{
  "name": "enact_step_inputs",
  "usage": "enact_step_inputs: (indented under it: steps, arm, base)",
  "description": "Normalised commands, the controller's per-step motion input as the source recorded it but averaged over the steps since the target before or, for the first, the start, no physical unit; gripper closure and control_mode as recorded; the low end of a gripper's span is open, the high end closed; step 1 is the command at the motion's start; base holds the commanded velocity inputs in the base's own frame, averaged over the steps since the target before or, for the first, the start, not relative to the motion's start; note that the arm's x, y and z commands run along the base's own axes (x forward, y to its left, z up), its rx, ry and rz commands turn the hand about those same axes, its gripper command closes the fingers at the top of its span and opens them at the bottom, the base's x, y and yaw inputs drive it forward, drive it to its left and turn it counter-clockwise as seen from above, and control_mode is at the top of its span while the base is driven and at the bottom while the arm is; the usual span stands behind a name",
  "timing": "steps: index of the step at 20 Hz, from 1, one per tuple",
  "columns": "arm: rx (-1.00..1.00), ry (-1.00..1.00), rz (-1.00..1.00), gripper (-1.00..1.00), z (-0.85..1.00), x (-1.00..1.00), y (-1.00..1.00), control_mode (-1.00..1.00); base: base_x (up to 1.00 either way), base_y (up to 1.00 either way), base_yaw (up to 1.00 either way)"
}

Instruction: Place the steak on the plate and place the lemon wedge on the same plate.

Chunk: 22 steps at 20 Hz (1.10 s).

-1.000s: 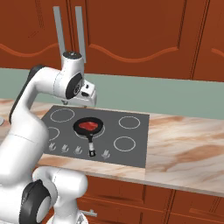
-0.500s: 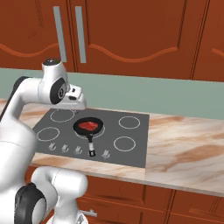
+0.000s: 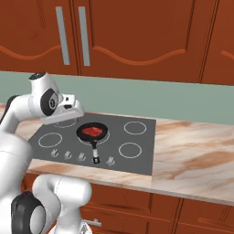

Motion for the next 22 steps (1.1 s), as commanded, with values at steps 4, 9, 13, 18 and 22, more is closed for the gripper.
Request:
enact_step_inputs:
  steps: [4,9,13,18,22]
  arm:
    - [0.0,0.0,0.2,-1.0,-0.2,0.22,-0.02,-1.0]
    - [0.0,0.04,0.21,-1.0,-0.19,0.26,-0.09,-1.0]
    - [0.0,0.13,0.14,-1.0,-0.24,0.4,0.0,-1.0]
    - [0.03,0.14,0.11,-1.0,-0.25,0.45,-0.01,-1.0]
    - [0.02,0.13,0.05,-1.0,-0.24,0.49,0.02,-1.0]
  base:
    - [0.0,0.0,0.0]
    - [0.0,0.0,0.0]
    - [0.0,0.0,0.0]
    - [0.0,0.0,0.0]
    - [0.0,0.0,0.0]
